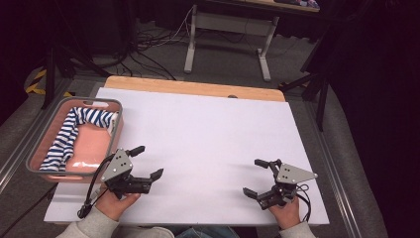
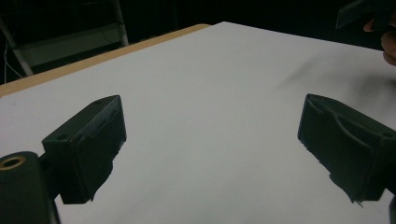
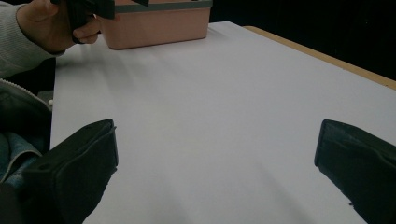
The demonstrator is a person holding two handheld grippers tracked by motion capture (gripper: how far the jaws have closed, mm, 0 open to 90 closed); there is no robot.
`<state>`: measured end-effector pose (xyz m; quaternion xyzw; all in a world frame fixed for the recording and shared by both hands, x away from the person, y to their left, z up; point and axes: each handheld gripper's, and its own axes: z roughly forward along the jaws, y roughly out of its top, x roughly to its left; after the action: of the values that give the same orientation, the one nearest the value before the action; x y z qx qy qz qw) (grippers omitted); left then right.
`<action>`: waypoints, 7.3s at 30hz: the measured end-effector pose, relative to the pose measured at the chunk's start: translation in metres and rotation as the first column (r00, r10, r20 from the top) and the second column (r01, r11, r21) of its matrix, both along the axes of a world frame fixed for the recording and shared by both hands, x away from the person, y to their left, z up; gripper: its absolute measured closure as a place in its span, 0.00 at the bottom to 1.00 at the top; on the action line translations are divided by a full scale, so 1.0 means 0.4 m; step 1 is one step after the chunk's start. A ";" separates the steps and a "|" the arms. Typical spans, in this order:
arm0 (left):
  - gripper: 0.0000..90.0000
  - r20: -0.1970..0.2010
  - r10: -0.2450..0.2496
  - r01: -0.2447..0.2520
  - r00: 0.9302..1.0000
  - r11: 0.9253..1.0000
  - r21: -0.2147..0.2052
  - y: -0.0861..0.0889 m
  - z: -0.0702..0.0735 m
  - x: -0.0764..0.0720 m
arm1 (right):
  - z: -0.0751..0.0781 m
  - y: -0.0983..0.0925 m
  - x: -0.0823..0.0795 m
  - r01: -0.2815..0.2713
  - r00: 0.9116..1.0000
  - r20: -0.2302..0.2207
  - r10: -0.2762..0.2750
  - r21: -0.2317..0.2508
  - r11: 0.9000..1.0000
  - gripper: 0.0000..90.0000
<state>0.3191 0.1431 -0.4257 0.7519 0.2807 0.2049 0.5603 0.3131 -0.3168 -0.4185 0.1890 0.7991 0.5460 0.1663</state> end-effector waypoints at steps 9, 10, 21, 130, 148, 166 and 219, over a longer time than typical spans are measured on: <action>0.10 0.000 -0.003 0.003 1.000 1.000 -0.004 0.000 0.000 0.001 | -0.001 0.001 0.000 -0.003 1.000 0.000 0.003 -0.002 1.000 0.00; 0.10 0.000 -0.002 0.002 1.000 1.000 -0.003 -0.001 0.000 0.000 | -0.001 0.001 0.000 -0.003 1.000 0.000 0.003 -0.001 1.000 0.00; 0.10 -0.004 -0.004 0.004 1.000 1.000 -0.005 0.000 0.006 0.000 | -0.001 0.001 0.001 -0.003 1.000 0.002 0.003 -0.003 1.000 0.00; 0.12 -0.338 0.461 -0.335 0.820 0.867 0.368 0.421 0.127 0.283 | -0.019 0.010 0.010 -0.039 0.995 -0.097 0.039 0.004 0.999 0.03; 0.21 -0.395 0.636 -0.375 0.663 0.738 0.561 0.424 0.069 0.355 | -0.022 0.011 0.012 -0.063 0.991 -0.117 0.064 0.015 0.998 0.03; 0.22 -0.437 0.681 -0.341 0.588 0.699 0.629 0.431 0.039 0.382 | -0.023 0.014 0.011 -0.078 0.989 -0.124 0.079 0.016 0.997 0.03; 0.46 -0.542 0.663 -0.247 0.516 0.721 0.647 0.429 -0.002 0.408 | -0.024 0.019 0.010 -0.104 0.986 -0.132 0.105 0.017 0.994 0.03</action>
<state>0.4823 0.3146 -0.4264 0.7757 0.6162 0.0878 0.1043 0.3171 -0.3093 -0.4282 0.1837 0.8143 0.5443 0.0828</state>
